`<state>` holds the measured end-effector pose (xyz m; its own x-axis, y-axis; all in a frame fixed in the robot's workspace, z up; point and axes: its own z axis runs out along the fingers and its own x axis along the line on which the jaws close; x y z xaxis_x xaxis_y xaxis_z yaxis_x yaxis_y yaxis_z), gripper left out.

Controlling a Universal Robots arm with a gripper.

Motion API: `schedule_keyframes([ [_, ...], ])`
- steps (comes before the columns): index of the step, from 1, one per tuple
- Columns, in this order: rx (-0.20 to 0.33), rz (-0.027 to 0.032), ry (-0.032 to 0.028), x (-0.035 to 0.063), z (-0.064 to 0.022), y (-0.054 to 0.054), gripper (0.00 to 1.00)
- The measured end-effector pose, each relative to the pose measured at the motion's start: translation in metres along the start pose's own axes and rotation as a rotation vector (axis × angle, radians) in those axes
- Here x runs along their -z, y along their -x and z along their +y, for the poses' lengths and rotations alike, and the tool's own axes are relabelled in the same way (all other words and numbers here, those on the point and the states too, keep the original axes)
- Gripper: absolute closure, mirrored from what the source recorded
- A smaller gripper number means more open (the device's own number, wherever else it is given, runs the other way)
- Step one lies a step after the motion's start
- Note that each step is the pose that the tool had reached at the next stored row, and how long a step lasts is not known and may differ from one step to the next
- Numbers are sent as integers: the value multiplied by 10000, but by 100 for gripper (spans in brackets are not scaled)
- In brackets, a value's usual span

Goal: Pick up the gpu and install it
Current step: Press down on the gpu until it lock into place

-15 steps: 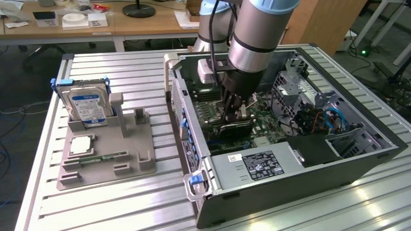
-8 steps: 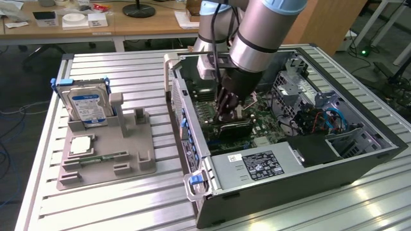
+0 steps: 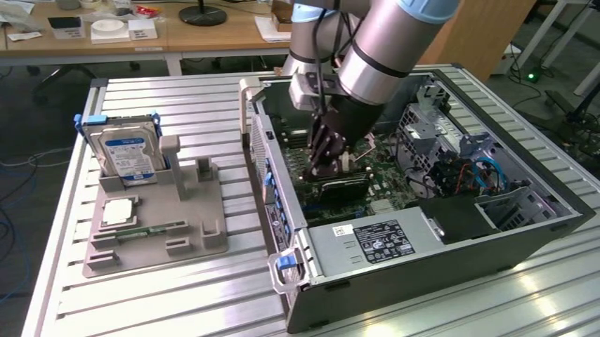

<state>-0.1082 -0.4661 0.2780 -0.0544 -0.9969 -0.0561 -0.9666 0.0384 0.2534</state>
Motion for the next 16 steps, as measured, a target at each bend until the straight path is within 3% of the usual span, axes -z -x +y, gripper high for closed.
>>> schedule_keyframes([
  [1,-8,3,116,1,-3,0,89],
  [3,-28,14,407,3,-8,0,89],
  [7,-76,39,1113,4,-15,1,89],
  [8,-86,43,1266,5,-18,1,89],
  [9,-90,38,1368,8,-28,2,89],
  [10,-87,24,1408,11,-51,3,89],
  [13,-80,1,1431,14,-110,5,89],
  [14,-80,-9,1482,16,-123,6,89],
  [15,-82,-20,1565,21,-140,7,89],
  [16,-85,-30,1690,25,-153,8,89],
])
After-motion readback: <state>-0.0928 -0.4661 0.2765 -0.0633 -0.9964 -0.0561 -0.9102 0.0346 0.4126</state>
